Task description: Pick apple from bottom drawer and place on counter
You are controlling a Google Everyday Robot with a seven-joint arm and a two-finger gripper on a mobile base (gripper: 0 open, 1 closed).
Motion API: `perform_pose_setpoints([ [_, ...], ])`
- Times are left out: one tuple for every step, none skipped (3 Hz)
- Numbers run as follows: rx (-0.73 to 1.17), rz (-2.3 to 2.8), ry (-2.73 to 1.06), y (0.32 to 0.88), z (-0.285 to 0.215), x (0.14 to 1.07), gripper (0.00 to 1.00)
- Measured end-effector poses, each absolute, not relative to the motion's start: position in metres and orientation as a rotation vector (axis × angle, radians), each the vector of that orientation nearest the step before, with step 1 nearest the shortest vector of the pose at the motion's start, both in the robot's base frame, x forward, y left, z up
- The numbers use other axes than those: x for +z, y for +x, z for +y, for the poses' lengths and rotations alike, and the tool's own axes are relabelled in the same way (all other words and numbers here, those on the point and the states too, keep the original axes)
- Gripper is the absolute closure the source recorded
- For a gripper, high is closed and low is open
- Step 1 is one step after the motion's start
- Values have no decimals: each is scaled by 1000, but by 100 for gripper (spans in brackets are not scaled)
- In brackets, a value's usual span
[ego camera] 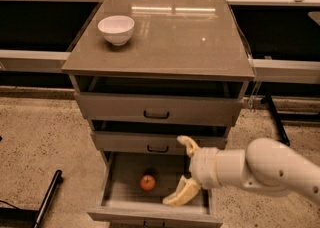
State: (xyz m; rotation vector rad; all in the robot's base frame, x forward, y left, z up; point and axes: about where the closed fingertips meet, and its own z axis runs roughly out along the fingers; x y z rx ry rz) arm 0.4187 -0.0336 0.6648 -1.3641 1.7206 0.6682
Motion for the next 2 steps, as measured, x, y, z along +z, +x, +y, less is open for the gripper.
perform_pose_setpoints([
  [691,1678,-1310,426,-33,602,0],
  [767,1673,-1277,418,-24,577,0],
])
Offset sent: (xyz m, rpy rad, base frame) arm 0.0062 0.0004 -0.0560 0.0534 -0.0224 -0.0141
